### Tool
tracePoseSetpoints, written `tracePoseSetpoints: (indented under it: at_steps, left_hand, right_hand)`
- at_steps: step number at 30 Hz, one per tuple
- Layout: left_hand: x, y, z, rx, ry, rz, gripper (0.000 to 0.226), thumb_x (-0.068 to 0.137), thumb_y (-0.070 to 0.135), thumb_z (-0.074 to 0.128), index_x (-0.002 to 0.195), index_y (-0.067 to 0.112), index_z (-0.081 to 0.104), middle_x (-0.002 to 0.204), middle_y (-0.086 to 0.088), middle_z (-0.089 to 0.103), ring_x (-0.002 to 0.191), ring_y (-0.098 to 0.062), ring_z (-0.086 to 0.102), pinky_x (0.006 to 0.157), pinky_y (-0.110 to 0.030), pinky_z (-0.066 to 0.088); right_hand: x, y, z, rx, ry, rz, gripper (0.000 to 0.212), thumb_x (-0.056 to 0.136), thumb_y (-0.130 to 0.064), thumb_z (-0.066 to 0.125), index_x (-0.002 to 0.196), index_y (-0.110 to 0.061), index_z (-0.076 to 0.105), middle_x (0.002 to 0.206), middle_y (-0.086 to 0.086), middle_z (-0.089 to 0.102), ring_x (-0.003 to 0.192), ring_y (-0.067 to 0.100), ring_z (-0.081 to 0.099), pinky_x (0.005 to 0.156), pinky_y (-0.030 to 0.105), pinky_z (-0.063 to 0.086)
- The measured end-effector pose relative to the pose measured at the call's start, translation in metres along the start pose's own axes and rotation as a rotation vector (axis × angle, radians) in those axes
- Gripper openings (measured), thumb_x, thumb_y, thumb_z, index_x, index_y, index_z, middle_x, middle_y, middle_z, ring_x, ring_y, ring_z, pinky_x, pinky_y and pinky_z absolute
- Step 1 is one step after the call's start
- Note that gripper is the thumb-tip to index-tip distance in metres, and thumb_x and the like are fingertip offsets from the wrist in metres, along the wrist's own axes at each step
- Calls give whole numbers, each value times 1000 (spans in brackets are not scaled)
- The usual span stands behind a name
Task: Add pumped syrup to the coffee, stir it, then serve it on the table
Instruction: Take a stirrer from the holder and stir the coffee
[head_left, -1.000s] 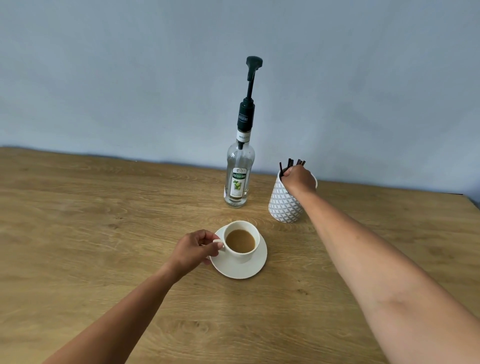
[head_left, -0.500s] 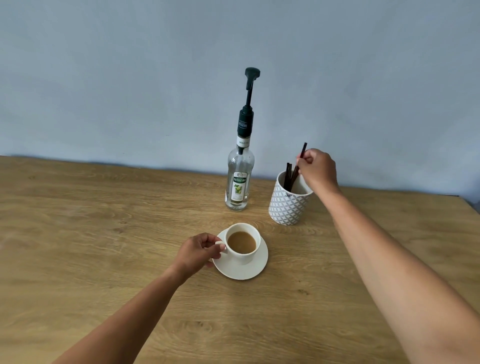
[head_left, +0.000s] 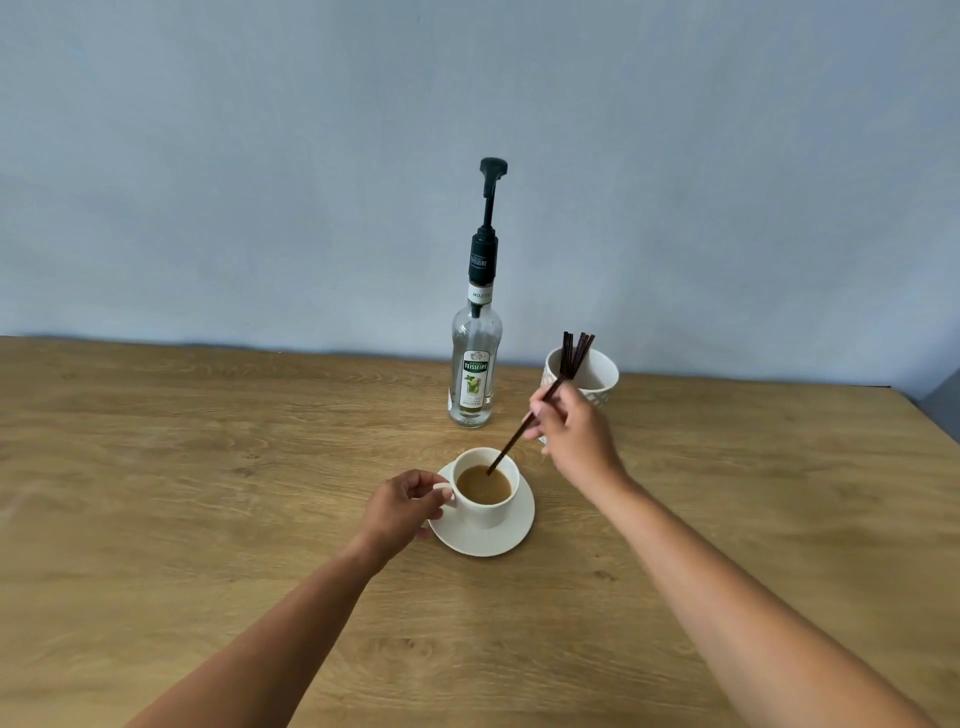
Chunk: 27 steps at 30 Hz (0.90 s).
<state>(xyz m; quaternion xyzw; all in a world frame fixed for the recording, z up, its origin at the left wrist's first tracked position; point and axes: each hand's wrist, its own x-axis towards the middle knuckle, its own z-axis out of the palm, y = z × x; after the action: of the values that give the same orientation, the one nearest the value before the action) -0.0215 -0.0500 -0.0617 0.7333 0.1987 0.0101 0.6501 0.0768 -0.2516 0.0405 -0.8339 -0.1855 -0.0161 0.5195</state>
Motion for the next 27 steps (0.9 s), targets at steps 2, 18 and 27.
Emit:
tracePoseSetpoints:
  at_steps: [2, 18, 27]
  left_hand:
    - [-1, 0, 1, 3, 9, 4, 13, 88, 21, 74, 99, 15, 72, 84, 1, 76, 80, -17, 70, 56, -26, 55]
    - [-1, -2, 2, 23, 39, 2, 11, 89, 23, 73, 98, 17, 72, 85, 0, 74, 76, -13, 69, 53, -24, 54]
    - [2, -9, 4, 36, 64, 41, 8, 89, 25, 73, 96, 20, 72, 90, -6, 76, 73, -12, 71, 57, -31, 55]
  right_hand:
    - [-9, 11, 13, -63, -31, 5, 13, 98, -15, 50, 92, -25, 54, 87, 0, 70, 71, 13, 73, 63, 28, 54]
    - [-25, 35, 36, -346, -128, -74, 8, 90, -25, 66, 95, -27, 72, 93, -11, 75, 76, 2, 63, 66, 11, 44]
    - [-29, 39, 24, -440, -149, -156, 11, 90, -19, 63, 92, -28, 69, 91, -4, 70, 85, 14, 63, 72, 29, 50]
